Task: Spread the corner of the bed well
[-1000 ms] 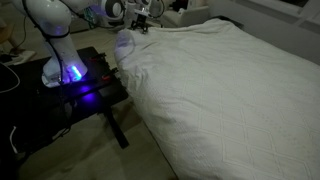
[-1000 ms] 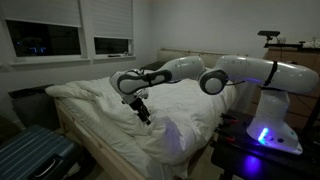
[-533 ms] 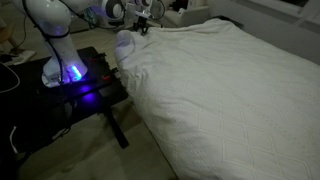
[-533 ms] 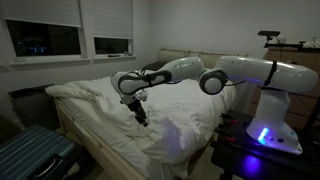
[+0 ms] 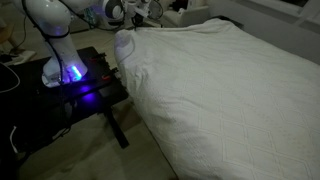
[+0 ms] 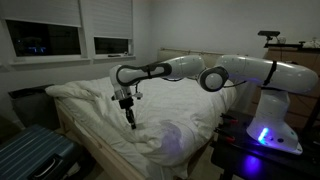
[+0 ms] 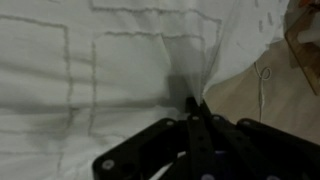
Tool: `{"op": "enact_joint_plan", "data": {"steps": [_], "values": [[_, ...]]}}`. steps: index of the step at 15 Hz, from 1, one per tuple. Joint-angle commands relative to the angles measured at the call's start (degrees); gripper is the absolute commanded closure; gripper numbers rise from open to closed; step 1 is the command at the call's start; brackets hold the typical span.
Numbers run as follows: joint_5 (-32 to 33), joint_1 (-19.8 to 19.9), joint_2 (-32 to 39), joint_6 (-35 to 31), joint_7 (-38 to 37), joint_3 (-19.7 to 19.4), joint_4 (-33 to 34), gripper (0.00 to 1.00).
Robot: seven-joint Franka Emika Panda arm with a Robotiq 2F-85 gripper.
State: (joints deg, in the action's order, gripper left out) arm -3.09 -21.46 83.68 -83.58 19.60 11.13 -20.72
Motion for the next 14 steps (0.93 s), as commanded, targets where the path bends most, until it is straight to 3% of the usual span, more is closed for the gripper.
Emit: {"op": "enact_joint_plan", "data": {"steps": [1,13,14], "values": [[-3.08,-2.19,-1.13,-1.43,5.37,3.48,-0.64,1.00],[-0.93,-4.07,-2.20,0.57,32.29,3.28,-1.56,1.00],[-0.80,-4.03,-2.24,0.83,34.69,3.24,-1.65,0.74]]}}
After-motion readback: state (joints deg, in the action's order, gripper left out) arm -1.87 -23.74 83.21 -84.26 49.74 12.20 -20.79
